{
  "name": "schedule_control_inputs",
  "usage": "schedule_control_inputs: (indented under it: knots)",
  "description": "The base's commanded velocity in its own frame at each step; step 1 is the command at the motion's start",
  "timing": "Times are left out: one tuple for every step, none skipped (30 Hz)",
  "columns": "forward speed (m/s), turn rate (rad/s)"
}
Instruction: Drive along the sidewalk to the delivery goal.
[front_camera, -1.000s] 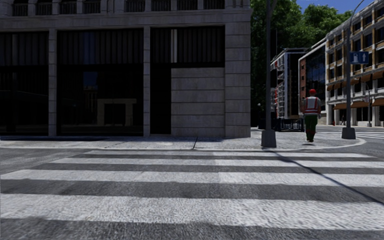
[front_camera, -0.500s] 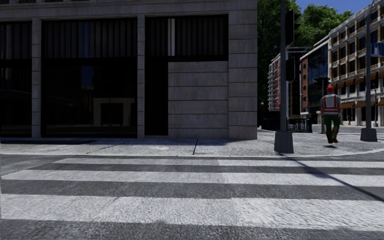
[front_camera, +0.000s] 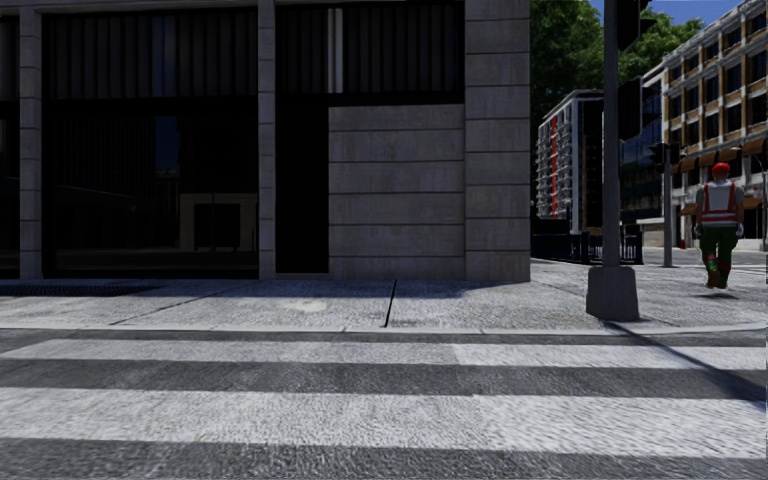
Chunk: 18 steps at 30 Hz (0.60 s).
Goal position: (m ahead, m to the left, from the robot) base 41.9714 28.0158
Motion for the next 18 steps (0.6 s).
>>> schedule_control_inputs:
  knots:
    - [2.00, 0.00]
    - [2.00, 0.00]
    - [2.00, 0.00]
    - [2.00, 0.00]
    - [2.00, 0.00]
    - [2.00, 0.00]
    - [2.00, 0.00]
    - [2.00, 0.00]
    - [2.00, 0.00]
    - [2.00, 0.00]
    - [2.00, 0.00]
    - [2.00, 0.00]
    - [2.00, 0.00]
    - [2.00, 0.00]
    - [2.00, 0.00]
    - [2.00, 0.00]
    - [2.00, 0.00]
    - [2.00, 0.00]
